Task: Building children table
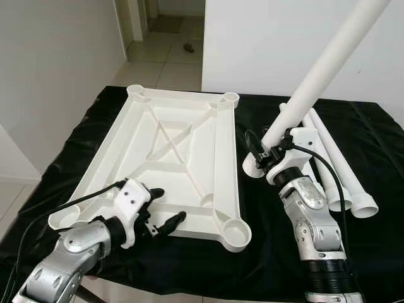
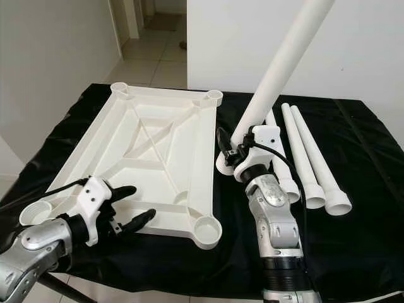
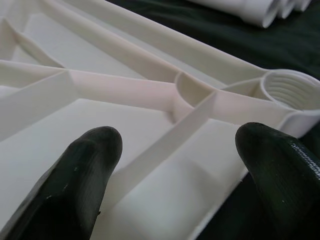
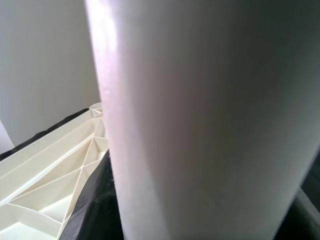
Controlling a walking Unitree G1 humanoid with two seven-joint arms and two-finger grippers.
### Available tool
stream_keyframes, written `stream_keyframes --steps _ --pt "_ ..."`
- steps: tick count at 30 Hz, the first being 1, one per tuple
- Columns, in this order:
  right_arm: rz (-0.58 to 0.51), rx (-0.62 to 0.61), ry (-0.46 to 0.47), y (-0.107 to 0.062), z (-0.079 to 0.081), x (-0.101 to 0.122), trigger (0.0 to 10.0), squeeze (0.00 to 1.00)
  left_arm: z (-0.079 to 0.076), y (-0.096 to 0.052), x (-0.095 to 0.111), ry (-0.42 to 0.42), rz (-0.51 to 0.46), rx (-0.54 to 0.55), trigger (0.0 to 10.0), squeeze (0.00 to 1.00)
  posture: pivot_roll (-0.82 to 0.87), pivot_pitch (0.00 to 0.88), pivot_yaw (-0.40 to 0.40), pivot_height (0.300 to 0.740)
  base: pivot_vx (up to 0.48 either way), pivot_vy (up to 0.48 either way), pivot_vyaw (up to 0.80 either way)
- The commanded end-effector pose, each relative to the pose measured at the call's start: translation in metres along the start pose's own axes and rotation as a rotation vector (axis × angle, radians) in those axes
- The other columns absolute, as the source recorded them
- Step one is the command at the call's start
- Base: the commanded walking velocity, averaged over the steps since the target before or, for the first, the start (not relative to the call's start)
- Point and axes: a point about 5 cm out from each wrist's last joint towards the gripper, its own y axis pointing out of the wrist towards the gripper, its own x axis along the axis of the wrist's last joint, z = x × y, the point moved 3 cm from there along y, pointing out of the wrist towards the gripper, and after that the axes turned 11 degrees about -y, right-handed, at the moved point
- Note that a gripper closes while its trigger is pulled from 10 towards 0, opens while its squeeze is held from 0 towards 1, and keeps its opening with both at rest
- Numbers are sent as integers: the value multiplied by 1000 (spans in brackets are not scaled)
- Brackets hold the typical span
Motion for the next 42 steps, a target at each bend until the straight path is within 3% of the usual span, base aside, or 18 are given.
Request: stream_keyframes --steps 1,7,11,32,33,36,37,38,42 --pt "-17 13 -1 -2 1 4 10000 0 -8 1 -3 25 26 -77 10000 0 50 80 26 740 0 0 0" --pt "-11 15 -21 -6 -3 4 10000 0 -17 4 -13 56 78 -173 10000 0 34 82 36 740 0 0 0" --pt "-10 13 -31 -7 -5 5 10000 0 -23 5 -25 125 138 -246 10000 0 27 84 40 740 0 0 0" --pt "-13 5 -42 -8 -6 6 10000 0 -13 22 -33 183 175 -228 10000 0 20 83 50 740 0 0 0" --pt "-13 4 -41 -8 -6 6 10000 0 -12 25 -31 169 167 -213 9255 0 17 84 53 740 0 0 0" --pt "-13 4 -41 -8 -6 6 10000 0 -12 25 -31 169 167 -213 9255 0 17 84 53 740 0 0 0" --pt "-13 3 -41 -8 -6 6 10000 0 -10 28 -30 158 159 -199 4824 0 16 85 54 740 0 0 0" --pt "-13 1 -41 -9 -6 6 10000 0 -8 30 -29 153 152 -188 3647 0 14 84 56 740 0 0 0" --pt "-12 -1 -42 -9 -6 6 10000 0 -5 33 -29 153 149 -175 3765 0 13 84 56 740 0 0 0"
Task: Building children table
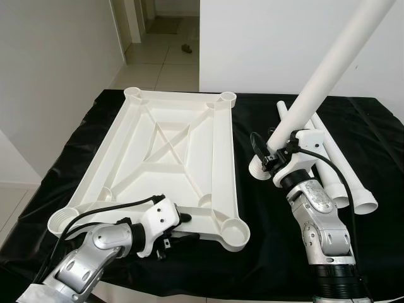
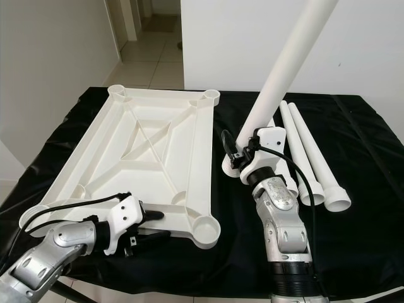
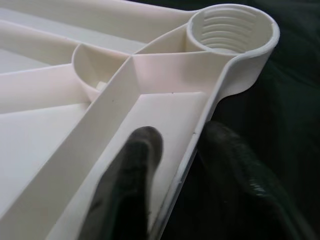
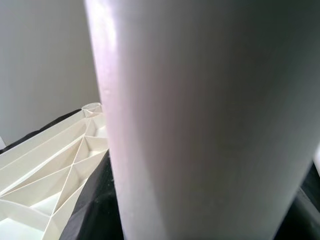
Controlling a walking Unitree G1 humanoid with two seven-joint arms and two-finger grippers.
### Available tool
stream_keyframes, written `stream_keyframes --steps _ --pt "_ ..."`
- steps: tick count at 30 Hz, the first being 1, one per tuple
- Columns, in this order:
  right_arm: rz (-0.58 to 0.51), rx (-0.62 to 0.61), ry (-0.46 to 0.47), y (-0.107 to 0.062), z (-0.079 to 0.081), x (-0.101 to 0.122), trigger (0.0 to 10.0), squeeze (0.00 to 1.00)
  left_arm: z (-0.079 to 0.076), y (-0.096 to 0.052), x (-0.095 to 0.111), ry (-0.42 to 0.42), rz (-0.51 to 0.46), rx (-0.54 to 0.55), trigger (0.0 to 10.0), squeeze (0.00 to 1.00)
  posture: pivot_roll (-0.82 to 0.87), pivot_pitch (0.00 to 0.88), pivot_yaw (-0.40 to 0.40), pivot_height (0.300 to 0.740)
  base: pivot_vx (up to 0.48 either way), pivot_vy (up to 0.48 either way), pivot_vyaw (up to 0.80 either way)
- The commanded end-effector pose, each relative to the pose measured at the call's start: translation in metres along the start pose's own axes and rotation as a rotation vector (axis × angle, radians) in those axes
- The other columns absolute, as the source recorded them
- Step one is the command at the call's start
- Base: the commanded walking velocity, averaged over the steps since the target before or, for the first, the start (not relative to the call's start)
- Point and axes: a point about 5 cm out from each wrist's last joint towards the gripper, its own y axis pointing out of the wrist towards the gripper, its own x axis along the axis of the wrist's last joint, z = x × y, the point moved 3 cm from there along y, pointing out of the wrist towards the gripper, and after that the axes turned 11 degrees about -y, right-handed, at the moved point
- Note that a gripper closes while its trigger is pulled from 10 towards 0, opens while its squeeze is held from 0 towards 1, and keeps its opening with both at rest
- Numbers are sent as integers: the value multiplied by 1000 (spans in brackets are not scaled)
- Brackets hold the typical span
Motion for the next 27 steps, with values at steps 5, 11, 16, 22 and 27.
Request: stream_keyframes --steps 5,11,16,22,27 --pt "-9 -3 1 -2 0 3 10000 0 15 3 2 -11 -8 72 0 0 13 84 58 740 0 0 0" --pt "-10 2 1 -1 2 3 10000 0 19 15 13 -9 -56 81 0 0 14 82 56 740 0 0 0" --pt "-12 5 0 -1 2 4 10000 0 21 24 23 -12 -100 85 10000 0 9 78 57 740 0 0 0" --pt "-11 1 -3 -3 2 4 10000 0 22 28 28 -25 -125 106 10000 0 5 76 65 740 0 0 0" --pt "-9 -1 -3 -4 2 3 10000 0 19 29 27 -86 -135 89 10000 1000 7 77 65 740 0 0 0"
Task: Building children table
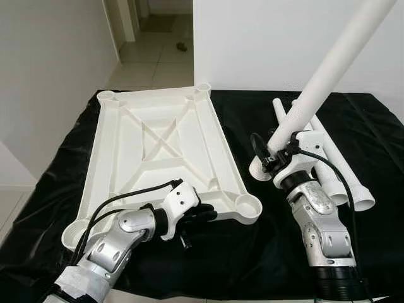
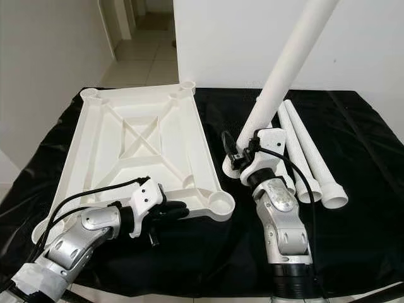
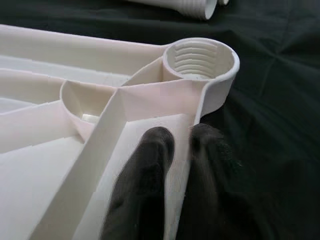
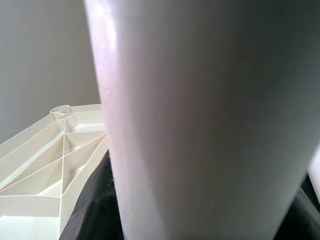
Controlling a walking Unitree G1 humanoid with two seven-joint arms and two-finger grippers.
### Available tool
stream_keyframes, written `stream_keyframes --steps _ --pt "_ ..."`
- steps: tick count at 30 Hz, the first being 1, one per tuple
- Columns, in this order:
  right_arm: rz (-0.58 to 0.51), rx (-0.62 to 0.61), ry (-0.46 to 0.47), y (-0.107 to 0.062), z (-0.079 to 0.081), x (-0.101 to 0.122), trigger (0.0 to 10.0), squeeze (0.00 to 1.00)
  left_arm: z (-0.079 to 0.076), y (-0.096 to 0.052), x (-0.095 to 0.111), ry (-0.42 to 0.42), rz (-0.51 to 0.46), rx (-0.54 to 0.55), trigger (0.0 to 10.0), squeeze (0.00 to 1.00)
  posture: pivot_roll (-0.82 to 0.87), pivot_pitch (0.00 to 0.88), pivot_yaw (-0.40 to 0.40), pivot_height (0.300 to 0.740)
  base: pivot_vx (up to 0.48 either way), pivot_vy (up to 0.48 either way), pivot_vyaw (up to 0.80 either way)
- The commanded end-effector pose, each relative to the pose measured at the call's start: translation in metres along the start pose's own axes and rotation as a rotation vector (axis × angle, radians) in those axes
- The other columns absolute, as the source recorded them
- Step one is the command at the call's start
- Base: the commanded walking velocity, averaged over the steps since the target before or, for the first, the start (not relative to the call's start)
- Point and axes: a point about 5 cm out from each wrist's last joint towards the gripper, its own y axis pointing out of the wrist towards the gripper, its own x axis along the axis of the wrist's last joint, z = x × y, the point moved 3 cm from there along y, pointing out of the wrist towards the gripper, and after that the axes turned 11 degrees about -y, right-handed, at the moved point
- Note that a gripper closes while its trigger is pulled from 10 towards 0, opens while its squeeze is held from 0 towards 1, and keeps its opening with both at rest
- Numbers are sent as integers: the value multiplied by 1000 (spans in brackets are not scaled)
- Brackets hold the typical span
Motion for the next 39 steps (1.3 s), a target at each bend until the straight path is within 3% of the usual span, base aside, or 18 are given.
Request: stream_keyframes --steps 1,5,6,7,8,13,18,21,23,27,30,34,39 --pt "-11 10 0 -1 3 3 10000 0 5 -3 3 -16 -23 68 10000 1000 9 80 65 740 0 0 0" --pt "-8 32 -10 -1 6 3 10000 0 4 -5 7 5 -23 68 10000 1000 13 81 61 740 0 0 0" --pt "-7 39 -12 -1 7 3 10000 0 3 -6 8 11 -26 59 10000 357 15 84 57 740 0 0 0" --pt "-7 39 -12 -1 7 3 10000 0 3 -6 8 11 -26 59 10000 357 15 84 57 740 0 0 0" --pt "-7 50 -16 -1 8 3 10000 0 2 -7 11 23 -31 53 10000 0 20 87 50 740 0 0 0" --pt "4 80 -25 -1 12 2 10000 0 -1 -12 17 24 -61 40 10000 0 25 90 42 740 0 0 0" --pt "17 158 -75 -6 23 0 10000 0 -4 -28 38 17 -192 114 10000 0 41 91 10 740 0 0 0" --pt "13 191 -76 -11 30 -1 10000 0 -9 -29 45 20 -226 116 10000 0 47 93 2 740 0 0 0" --pt "13 191 -76 -11 30 -1 10000 0 -9 -29 45 20 -226 116 10000 0 47 93 2 740 0 0 0" --pt "26 237 -45 -19 42 -7 10000 0 -27 -28 49 -1 -245 60 10000 0 46 95 -10 740 0 0 0" --pt "31 240 -42 -19 43 -8 10000 0 -31 -28 47 -4 -240 48 10000 0 46 95 -12 740 0 0 0" --pt "55 267 -42 -22 49 -16 10000 0 -33 -29 34 -27 -207 56 10000 0 43 96 -18 740 0 0 0" --pt "77 291 -56 -30 51 -23 10000 0 -32 -29 36 -35 -211 63 10000 0 41 96 -24 740 0 0 0"
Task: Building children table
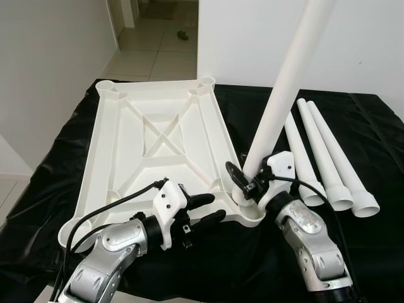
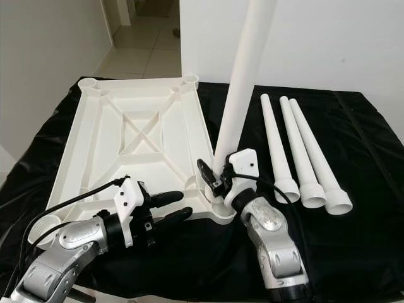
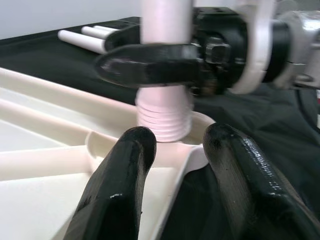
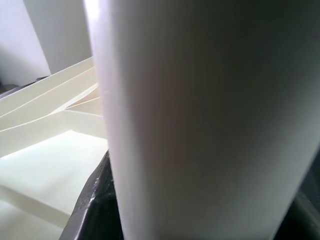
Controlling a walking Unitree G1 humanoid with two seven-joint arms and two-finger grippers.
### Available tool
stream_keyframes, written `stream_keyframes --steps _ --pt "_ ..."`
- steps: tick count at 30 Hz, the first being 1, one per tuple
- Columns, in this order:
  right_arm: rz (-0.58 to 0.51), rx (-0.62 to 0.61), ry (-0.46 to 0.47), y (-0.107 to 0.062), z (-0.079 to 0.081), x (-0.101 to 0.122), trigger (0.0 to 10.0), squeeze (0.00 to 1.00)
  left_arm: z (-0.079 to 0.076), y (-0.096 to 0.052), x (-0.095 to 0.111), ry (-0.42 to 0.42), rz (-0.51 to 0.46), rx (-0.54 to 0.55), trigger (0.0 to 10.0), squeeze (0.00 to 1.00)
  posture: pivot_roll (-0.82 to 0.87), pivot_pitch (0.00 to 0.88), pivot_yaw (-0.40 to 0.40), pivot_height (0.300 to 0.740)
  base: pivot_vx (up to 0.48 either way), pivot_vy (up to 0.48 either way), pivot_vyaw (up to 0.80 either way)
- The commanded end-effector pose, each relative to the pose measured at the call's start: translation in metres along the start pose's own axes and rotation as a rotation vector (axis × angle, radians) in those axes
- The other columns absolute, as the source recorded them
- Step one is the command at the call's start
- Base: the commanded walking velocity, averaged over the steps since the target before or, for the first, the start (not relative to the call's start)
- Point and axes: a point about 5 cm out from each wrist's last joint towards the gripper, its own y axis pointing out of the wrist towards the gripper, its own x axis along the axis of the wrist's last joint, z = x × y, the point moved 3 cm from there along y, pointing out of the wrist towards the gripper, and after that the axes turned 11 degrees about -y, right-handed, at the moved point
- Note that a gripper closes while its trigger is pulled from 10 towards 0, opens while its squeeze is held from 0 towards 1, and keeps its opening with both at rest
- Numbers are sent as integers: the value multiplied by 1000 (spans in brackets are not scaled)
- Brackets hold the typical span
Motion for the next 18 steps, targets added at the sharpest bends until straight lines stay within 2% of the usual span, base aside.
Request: stream_keyframes --steps 1,10,18 --pt "11 18 -12 -4 3 -4 10000 0 1 0 0 5 11 22 10000 0 41 96 -24 740 0 0 0" --pt "39 24 -32 -14 7 -14 10000 0 1 0 1 6 13 23 10000 0 36 97 -24 740 0 0 0" --pt "42 4 0 -25 8 -19 10000 0 2 -1 2 9 11 27 10000 0 38 95 -20 740 0 0 0"
